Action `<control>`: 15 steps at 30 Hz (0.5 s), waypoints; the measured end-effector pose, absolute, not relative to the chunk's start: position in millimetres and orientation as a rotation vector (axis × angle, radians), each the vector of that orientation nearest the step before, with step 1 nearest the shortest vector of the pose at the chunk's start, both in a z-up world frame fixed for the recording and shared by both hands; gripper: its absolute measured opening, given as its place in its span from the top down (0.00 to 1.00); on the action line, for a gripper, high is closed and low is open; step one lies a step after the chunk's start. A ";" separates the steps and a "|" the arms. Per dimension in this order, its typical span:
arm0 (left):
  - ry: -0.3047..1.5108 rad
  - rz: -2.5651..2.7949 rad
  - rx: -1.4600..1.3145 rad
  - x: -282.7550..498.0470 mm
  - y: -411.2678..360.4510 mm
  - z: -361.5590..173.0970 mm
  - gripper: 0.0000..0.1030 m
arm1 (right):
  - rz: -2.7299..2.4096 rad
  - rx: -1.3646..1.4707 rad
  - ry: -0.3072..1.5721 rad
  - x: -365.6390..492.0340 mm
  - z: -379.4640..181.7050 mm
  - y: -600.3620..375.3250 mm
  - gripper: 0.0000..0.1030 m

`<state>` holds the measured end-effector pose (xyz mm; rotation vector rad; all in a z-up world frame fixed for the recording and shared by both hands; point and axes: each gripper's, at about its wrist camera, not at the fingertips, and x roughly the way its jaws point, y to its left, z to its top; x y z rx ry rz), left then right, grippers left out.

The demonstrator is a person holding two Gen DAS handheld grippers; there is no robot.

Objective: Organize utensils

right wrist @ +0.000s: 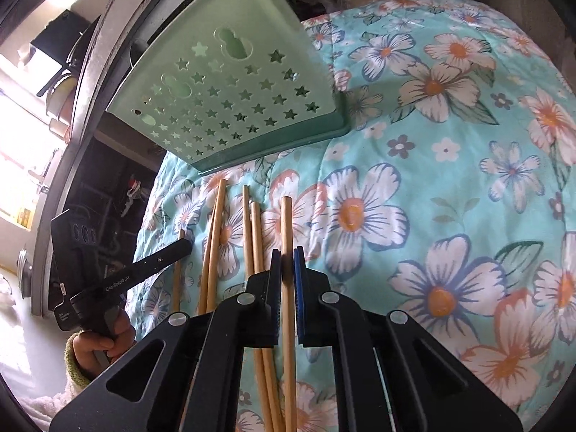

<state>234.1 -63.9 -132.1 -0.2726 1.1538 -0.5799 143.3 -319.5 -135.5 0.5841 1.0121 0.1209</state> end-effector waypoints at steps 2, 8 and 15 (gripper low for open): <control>1.154 -0.581 -0.274 234.2 -63.1 -132.5 0.90 | 0.089 0.574 1.012 137.8 -132.4 -329.3 0.93; 1.158 -0.583 -0.277 236.5 -63.8 -133.9 0.90 | 0.085 0.606 1.054 135.4 -136.4 -350.7 0.79; 1.163 -0.585 -0.283 238.7 -64.4 -134.9 0.90 | 0.076 0.538 1.096 161.6 -144.5 -336.5 0.75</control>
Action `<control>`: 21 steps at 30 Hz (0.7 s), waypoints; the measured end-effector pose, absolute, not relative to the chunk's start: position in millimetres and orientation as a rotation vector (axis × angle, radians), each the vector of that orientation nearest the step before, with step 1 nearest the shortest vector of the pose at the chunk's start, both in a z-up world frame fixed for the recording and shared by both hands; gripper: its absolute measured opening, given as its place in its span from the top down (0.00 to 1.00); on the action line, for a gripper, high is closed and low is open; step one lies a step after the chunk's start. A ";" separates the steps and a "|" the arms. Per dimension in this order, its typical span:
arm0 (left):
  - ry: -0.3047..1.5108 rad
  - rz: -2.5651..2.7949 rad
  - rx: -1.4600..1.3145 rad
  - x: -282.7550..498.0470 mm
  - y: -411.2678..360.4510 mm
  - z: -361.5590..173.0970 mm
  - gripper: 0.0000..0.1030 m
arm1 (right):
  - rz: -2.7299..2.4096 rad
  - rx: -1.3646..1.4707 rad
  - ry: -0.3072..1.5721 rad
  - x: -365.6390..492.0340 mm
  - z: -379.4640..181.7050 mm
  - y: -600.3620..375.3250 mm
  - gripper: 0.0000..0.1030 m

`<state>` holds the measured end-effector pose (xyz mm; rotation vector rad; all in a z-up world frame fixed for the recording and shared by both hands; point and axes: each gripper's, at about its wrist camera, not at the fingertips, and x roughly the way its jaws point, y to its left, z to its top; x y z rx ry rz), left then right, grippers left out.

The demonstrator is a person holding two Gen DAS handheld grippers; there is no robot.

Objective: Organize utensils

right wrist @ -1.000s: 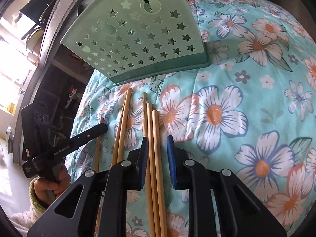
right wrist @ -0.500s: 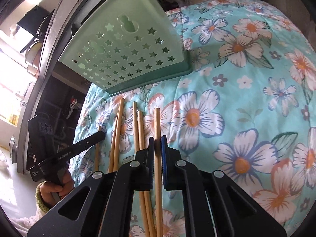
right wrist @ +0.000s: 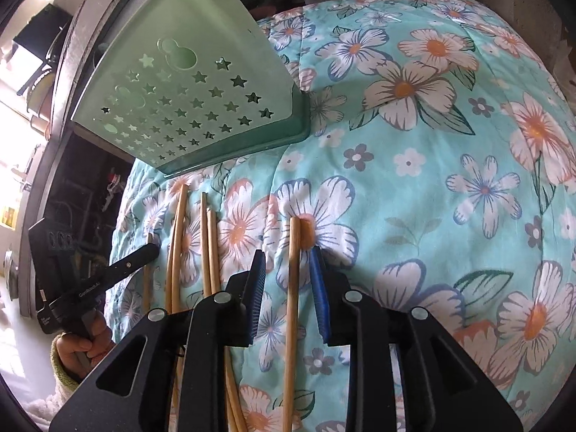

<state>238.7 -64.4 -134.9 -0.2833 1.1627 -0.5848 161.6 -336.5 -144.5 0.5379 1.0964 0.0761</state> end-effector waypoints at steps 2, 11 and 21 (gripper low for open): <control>1.163 -0.585 -0.289 240.0 -63.8 -135.7 0.89 | 0.064 0.519 1.099 167.8 -146.3 -333.3 0.78; 1.148 -0.586 -0.283 239.5 -62.4 -137.4 0.90 | 0.024 0.479 1.038 159.8 -136.7 -323.8 0.94; 1.013 -0.617 -0.293 221.0 -57.0 -90.2 0.91 | 0.033 0.446 0.874 122.3 -69.3 -333.7 0.94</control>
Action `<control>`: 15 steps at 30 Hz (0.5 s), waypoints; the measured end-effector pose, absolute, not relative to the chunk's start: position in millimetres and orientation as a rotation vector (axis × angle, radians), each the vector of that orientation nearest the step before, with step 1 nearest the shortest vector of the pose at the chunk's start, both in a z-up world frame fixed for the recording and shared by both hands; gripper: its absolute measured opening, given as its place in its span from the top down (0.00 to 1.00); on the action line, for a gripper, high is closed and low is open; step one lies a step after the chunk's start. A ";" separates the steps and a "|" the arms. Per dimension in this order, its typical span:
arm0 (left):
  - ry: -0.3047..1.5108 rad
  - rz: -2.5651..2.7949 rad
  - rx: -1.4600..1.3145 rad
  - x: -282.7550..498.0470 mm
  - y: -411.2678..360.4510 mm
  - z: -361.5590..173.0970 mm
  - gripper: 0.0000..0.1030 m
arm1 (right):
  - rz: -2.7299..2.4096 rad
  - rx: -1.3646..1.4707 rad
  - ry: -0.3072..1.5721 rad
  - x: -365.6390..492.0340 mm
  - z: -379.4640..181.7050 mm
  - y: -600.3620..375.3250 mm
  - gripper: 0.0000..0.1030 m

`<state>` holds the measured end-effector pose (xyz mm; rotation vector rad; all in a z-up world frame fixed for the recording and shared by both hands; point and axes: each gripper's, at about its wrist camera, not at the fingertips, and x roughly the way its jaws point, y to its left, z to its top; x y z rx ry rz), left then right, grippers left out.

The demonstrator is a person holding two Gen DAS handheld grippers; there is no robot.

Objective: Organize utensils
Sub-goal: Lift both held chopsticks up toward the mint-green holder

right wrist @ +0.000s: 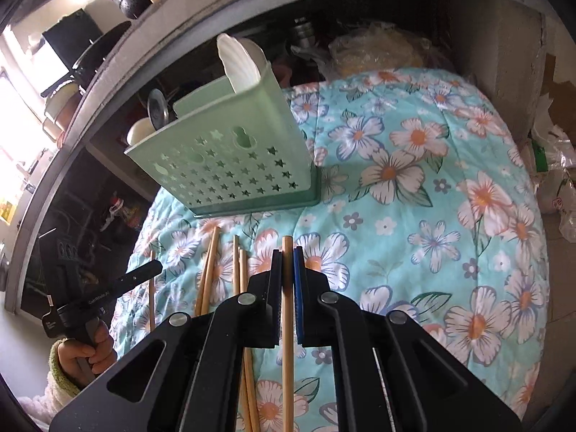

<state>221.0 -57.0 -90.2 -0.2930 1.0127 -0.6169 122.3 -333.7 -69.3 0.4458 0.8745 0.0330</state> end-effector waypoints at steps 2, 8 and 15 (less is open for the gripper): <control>0.967 -0.638 -0.291 215.5 -54.4 -72.2 0.92 | 0.036 0.429 0.837 115.9 -53.2 -333.1 0.94; 0.838 -0.711 -0.269 200.7 -49.6 -13.0 0.94 | 0.027 0.367 0.707 91.4 -3.4 -329.9 0.94; 0.733 -0.781 -0.246 191.6 -48.3 41.7 1.00 | 0.039 0.351 0.596 75.4 35.3 -327.7 0.94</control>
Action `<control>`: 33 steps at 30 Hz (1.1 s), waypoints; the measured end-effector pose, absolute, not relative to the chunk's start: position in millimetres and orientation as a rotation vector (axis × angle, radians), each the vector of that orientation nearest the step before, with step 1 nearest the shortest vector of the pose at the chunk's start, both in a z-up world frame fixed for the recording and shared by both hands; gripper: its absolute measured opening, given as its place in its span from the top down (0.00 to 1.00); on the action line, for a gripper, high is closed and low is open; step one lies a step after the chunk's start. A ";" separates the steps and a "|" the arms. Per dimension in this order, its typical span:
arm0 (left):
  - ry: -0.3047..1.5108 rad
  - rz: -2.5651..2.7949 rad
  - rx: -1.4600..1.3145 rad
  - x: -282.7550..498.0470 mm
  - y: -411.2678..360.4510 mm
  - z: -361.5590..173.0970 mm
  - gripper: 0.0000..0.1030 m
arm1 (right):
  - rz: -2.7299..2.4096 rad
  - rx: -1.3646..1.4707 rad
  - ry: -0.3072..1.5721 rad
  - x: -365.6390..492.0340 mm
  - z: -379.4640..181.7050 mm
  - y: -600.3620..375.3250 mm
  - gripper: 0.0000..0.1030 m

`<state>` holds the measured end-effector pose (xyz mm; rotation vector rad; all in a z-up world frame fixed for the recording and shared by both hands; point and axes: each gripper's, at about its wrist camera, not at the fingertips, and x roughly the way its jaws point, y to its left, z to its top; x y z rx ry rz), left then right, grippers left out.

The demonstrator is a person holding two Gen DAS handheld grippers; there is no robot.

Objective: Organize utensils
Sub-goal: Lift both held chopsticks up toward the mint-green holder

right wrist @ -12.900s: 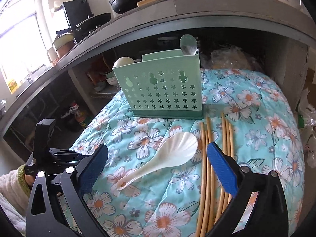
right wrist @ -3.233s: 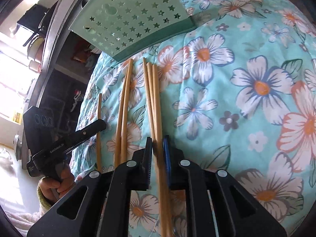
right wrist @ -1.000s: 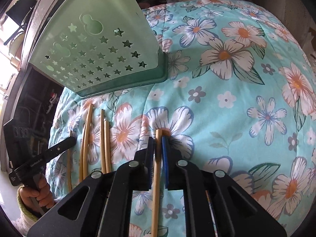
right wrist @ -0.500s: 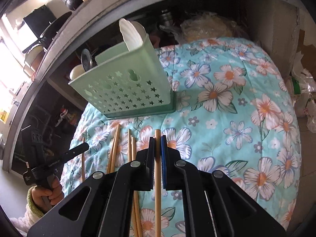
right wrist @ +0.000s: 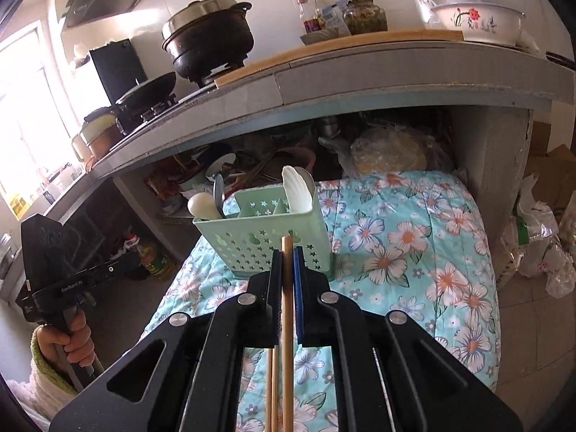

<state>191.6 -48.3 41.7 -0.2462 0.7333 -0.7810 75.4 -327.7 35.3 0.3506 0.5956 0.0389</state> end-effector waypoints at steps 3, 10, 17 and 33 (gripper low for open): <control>0.671 -0.790 -0.208 187.7 -51.1 65.3 1.00 | 0.043 0.350 0.559 70.4 45.6 -328.1 0.94; 0.765 -0.779 -0.181 201.0 -63.4 47.8 1.00 | 0.064 0.380 0.564 66.6 41.1 -328.5 0.94; 1.073 -0.697 -0.256 248.5 -80.9 -53.8 0.87 | 0.096 0.415 0.663 81.7 7.7 -325.6 0.94; 1.246 -0.591 -0.318 299.3 -111.0 -130.2 0.90 | 0.099 0.449 0.731 104.7 -21.5 -330.5 0.94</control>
